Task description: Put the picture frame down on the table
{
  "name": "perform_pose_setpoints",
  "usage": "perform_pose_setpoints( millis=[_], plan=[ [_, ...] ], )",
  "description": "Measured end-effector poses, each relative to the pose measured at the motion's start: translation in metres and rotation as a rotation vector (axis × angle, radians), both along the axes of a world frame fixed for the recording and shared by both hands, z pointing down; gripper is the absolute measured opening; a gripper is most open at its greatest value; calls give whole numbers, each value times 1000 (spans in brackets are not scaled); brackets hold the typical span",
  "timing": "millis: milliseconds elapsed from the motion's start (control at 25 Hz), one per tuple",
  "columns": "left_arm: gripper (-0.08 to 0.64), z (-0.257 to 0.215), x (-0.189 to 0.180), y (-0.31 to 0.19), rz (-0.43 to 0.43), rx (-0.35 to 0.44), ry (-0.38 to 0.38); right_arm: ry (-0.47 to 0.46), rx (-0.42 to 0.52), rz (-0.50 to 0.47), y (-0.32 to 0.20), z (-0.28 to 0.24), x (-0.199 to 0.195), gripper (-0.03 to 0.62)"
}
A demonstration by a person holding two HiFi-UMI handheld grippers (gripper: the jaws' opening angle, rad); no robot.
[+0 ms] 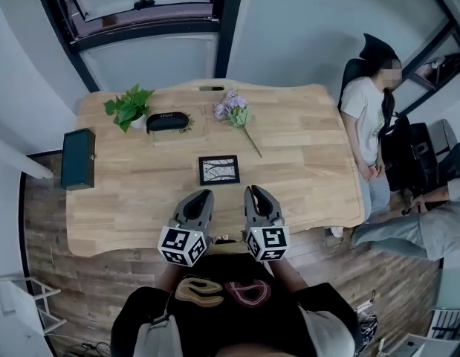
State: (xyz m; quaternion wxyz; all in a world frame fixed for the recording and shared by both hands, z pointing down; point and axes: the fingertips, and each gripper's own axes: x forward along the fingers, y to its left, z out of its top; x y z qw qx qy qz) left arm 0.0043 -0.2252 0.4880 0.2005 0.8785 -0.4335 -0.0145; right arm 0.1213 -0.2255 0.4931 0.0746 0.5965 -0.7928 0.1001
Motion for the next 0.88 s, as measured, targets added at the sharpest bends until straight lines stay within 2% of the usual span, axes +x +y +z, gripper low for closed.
perform_pose_setpoints(
  millis=[200, 360, 640, 880],
  plan=[
    [29, -7, 4, 5, 6, 29, -19, 5, 21, 11, 7, -4, 1, 27],
    [26, -11, 6, 7, 9, 43, -21, 11, 28, 71, 8, -6, 8, 10],
    [26, -12, 1, 5, -21, 41, -27, 49, -32, 100, 5, 8, 17, 9],
    [26, -11, -3, 2, -37, 36, -18, 62, -9, 66, 0, 5, 10, 9]
  ],
)
